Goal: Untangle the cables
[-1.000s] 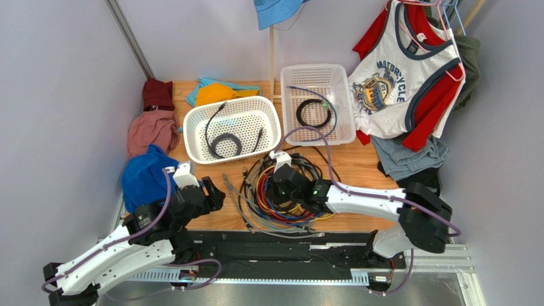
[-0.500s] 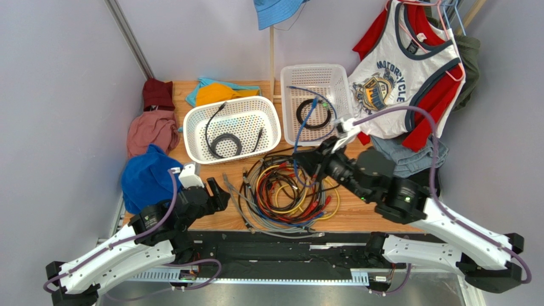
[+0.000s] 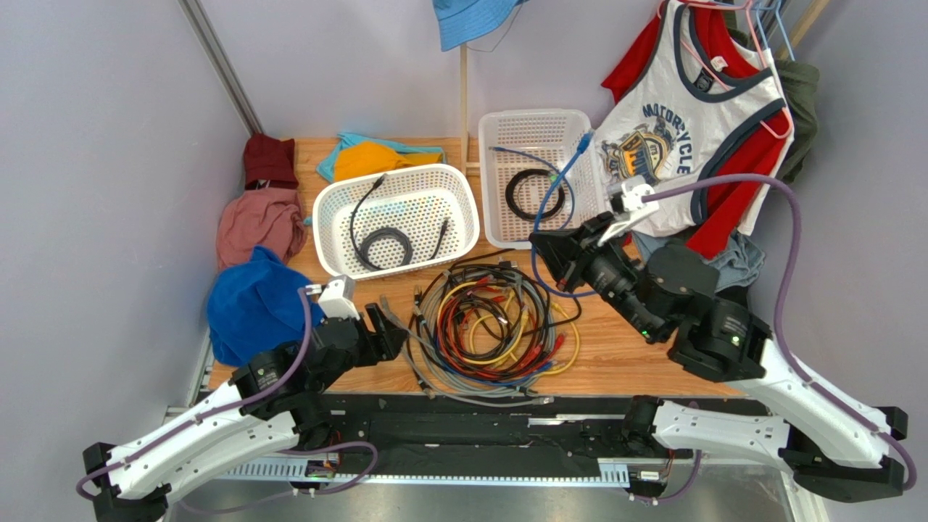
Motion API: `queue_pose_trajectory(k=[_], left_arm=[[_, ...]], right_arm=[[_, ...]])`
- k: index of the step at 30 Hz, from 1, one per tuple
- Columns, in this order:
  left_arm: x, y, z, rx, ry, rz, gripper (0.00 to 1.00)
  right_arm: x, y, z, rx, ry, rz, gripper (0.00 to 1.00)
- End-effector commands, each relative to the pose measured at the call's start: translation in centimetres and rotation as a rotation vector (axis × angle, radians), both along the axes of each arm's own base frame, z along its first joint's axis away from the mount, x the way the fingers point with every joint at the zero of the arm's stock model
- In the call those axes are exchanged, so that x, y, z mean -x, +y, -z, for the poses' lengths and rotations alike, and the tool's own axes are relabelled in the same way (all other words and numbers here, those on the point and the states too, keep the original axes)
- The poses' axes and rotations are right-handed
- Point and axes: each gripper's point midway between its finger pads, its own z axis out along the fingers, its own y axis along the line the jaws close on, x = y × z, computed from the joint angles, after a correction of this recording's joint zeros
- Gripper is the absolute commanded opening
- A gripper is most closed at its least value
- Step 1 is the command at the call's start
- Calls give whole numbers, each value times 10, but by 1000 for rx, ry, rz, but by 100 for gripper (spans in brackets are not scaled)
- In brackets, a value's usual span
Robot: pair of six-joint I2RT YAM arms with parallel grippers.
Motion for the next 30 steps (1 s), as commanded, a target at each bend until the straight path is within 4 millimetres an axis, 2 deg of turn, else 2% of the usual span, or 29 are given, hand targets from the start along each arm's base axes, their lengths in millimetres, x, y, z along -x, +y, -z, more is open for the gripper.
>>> queue_pose_trajectory(k=[1, 4, 5, 6, 7, 8, 9, 10, 18, 22, 24, 25, 26, 29, 30], left_arm=[[-1, -3, 2, 17, 14, -12, 73], [1, -2, 5, 10, 31, -17, 73], [1, -1, 6, 8, 34, -20, 73], [2, -1, 7, 7, 39, -19, 72], [3, 0, 7, 5, 42, -20, 72], [3, 0, 7, 6, 43, -21, 72], [3, 1, 7, 8, 41, -21, 72], [4, 2, 7, 8, 39, -21, 72], [2, 23, 2, -23, 17, -95, 72], [2, 26, 1, -14, 6, -99, 72], [3, 28, 0, -16, 4, -99, 72], [3, 28, 0, -17, 5, -101, 72], [3, 29, 0, -17, 6, -103, 72], [3, 32, 0, -23, 5, -112, 71], [4, 33, 2, -29, 7, -113, 71]], right_arm=[[-37, 6, 18, 70, 22, 117, 0], [-71, 13, 30, 43, 101, 142, 0], [-87, 6, 34, 26, 126, 162, 0], [-101, 9, 41, 18, 145, 173, 0], [-111, 6, 43, 5, 155, 192, 0], [-126, -6, 46, -13, 172, 251, 0], [-139, -7, 51, -18, 182, 274, 0], [-150, -18, 46, -35, 176, 313, 0], [-197, -15, 36, -58, 144, 350, 0], [-231, -15, 27, -77, 117, 369, 0], [-255, -13, 28, -81, 120, 388, 0], [-267, -16, 32, -83, 127, 399, 0], [-281, -11, 43, -80, 141, 389, 0], [-306, -10, 42, -125, 137, 373, 0], [-321, -5, 57, -123, 159, 367, 0]])
